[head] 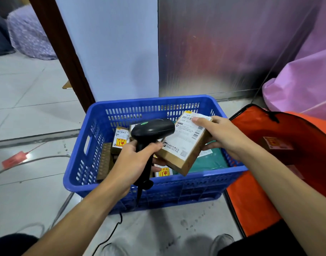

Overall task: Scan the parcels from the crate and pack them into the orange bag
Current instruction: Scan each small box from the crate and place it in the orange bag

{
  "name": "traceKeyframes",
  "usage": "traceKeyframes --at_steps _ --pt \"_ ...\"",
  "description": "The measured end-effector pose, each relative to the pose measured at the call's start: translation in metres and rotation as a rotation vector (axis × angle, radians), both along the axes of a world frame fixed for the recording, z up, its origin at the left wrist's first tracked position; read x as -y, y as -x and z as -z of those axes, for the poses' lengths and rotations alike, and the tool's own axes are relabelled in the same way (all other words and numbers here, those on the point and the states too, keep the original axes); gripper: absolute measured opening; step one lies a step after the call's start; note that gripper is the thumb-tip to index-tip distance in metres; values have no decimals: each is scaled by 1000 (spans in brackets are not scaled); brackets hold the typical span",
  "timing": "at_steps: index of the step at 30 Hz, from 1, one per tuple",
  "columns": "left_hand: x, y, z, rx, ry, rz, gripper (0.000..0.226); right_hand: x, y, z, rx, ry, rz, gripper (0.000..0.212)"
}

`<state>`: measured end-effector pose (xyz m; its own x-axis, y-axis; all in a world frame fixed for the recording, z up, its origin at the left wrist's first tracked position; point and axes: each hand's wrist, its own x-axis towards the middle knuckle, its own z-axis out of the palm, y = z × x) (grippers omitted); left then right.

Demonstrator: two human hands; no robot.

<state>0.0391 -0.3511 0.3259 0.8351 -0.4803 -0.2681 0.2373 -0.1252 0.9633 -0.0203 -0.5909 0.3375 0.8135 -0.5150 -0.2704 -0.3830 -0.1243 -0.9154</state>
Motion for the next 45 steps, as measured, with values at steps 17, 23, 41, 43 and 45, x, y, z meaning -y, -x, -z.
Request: traceKeyframes --at_steps 17,23,41,43,45 --pt "-2 -2 0 40 -37 -65 28 -21 -4 23 -117 297 -61 60" --pt "-4 -3 0 57 -50 -85 25 -10 -3 30 -211 352 11 61" --pt "-6 -1 -6 50 -52 -49 17 -2 -1 30 -219 321 34 60" --pt "-7 -1 -6 50 -49 -39 17 -3 -1 30 -221 321 29 60" --pt "-7 -2 -5 50 -48 -33 17 -3 -2 31 -225 322 25 60"
